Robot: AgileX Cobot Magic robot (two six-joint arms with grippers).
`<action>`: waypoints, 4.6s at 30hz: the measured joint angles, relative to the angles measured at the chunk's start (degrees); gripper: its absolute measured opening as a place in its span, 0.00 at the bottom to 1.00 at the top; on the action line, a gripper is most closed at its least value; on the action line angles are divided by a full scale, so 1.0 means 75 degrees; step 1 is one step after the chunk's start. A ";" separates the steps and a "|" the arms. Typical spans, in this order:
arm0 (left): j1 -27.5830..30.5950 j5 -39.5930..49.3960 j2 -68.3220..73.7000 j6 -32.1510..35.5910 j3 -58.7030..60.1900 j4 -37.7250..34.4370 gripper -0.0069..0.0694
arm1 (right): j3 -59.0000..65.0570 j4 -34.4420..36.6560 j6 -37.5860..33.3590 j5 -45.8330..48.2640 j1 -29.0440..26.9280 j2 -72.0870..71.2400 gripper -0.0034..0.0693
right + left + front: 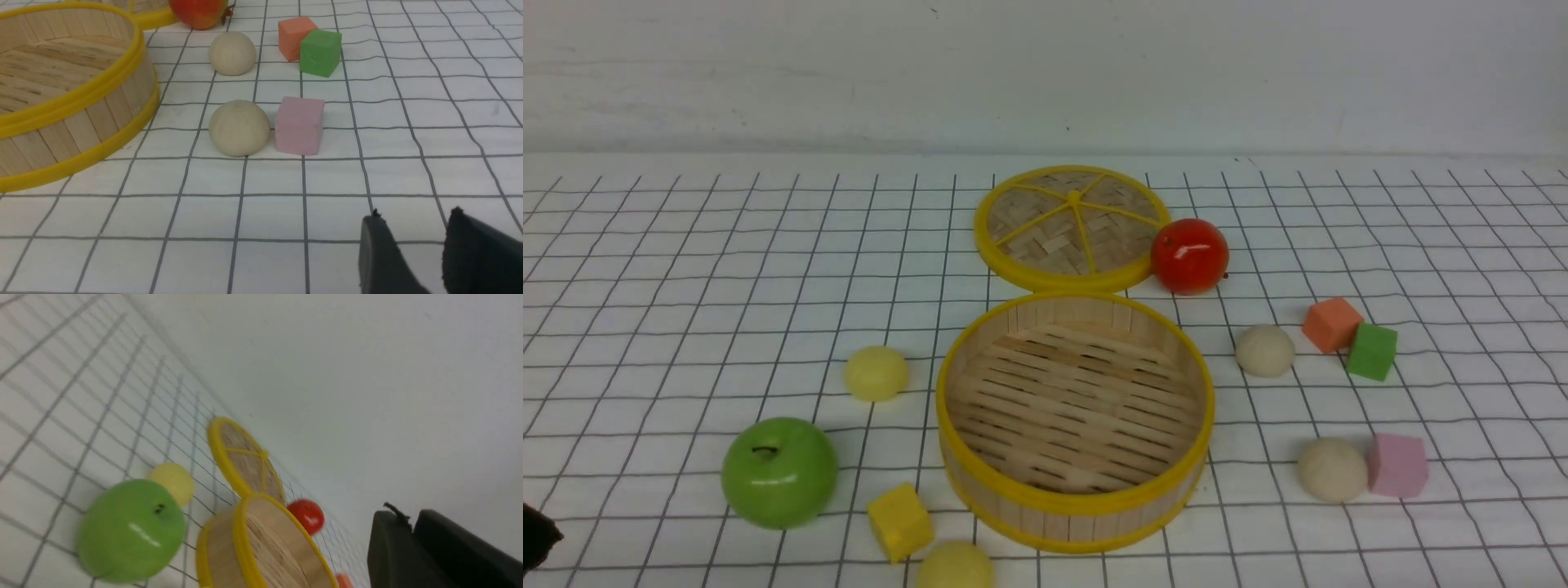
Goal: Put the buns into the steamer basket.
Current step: Use the left arm to grab a steamed stuffed bun, then use the left arm to put the steamed stuffed bun into the steamer, then use the left arm to grab a steamed stuffed bun
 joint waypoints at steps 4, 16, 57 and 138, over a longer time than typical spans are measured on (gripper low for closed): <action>-0.0376 0.2046 0.1275 0.0594 -0.1936 0.0679 0.17 | 0.0000 0.0000 0.0000 0.0000 0.0000 0.0000 0.38; -0.0384 0.5202 0.8377 0.1108 -0.5293 0.2934 0.07 | 0.0000 0.0000 0.0000 0.0000 0.0000 0.0000 0.38; -0.1073 0.5583 1.5928 0.0847 -1.1799 0.4833 0.53 | 0.0000 0.0000 0.0000 -0.0005 0.0000 0.0000 0.38; -0.2671 0.6393 1.4075 0.0849 -1.1785 0.4527 0.33 | 0.0000 0.0000 0.0000 -0.0005 0.0000 0.0000 0.38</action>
